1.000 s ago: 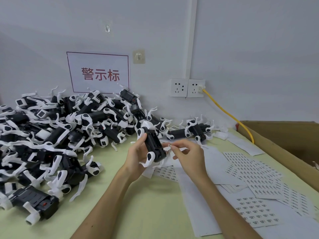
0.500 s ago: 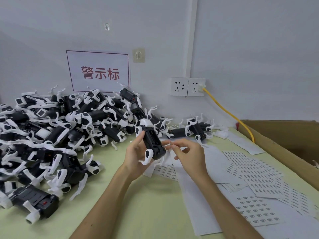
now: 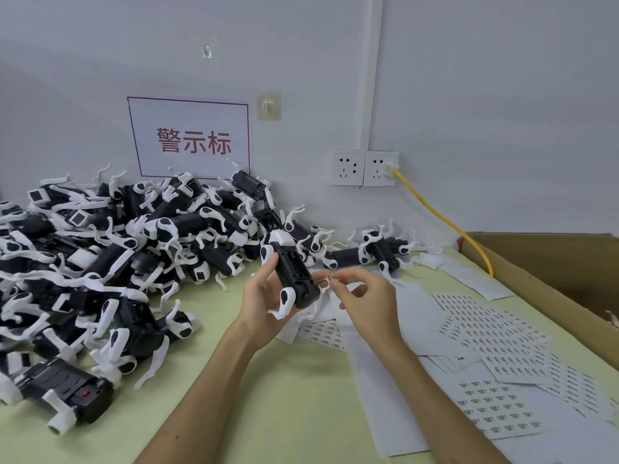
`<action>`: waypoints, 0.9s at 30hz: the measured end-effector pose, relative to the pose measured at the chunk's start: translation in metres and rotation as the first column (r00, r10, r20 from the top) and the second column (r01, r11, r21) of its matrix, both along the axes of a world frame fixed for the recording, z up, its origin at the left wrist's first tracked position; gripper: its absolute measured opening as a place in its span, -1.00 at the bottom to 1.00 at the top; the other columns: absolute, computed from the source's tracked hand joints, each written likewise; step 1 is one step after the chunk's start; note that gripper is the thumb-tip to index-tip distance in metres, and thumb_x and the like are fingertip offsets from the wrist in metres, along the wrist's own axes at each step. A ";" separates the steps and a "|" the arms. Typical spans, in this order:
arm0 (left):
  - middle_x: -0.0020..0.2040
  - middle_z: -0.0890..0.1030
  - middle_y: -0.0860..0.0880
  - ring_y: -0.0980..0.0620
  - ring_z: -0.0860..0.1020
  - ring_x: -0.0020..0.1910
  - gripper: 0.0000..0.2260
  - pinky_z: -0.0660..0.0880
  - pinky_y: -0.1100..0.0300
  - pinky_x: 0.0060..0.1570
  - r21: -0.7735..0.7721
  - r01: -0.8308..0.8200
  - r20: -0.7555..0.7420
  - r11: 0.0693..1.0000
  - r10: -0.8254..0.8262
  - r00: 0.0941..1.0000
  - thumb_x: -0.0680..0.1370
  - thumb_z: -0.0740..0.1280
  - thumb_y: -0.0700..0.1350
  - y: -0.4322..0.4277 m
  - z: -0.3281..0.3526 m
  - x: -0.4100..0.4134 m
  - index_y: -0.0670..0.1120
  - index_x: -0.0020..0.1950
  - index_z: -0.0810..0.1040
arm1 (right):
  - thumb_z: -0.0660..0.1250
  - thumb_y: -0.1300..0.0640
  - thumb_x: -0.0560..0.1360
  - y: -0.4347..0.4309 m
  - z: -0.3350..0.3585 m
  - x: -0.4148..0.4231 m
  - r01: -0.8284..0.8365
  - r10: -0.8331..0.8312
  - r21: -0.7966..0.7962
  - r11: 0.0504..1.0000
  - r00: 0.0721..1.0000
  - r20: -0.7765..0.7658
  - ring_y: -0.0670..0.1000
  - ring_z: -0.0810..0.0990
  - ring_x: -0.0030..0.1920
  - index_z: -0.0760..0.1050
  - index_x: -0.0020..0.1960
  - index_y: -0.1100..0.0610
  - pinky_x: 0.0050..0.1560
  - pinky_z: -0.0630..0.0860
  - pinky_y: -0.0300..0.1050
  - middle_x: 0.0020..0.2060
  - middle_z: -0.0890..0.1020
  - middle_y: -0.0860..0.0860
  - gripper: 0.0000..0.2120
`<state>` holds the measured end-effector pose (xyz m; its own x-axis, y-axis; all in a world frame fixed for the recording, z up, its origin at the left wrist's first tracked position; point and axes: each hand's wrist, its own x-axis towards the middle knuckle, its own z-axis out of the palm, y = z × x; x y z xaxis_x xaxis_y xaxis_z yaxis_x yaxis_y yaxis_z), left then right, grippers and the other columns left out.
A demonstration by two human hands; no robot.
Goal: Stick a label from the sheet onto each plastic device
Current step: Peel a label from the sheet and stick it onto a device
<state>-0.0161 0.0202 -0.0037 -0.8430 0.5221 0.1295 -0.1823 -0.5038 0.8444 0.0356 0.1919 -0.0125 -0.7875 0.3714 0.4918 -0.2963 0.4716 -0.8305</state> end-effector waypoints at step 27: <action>0.47 0.45 -0.29 -0.28 0.41 0.48 -0.46 0.05 -0.21 0.59 0.077 0.202 0.063 0.976 -0.207 0.976 0.65 0.23 0.24 0.013 -0.009 -0.003 -0.20 0.27 0.65 | 0.42 0.30 0.47 -0.003 -0.003 0.001 0.152 -0.134 0.070 0.986 0.968 -0.213 -0.08 0.63 -0.27 0.68 -0.15 -0.06 -0.28 0.47 -0.27 -0.24 0.70 -0.19 -0.76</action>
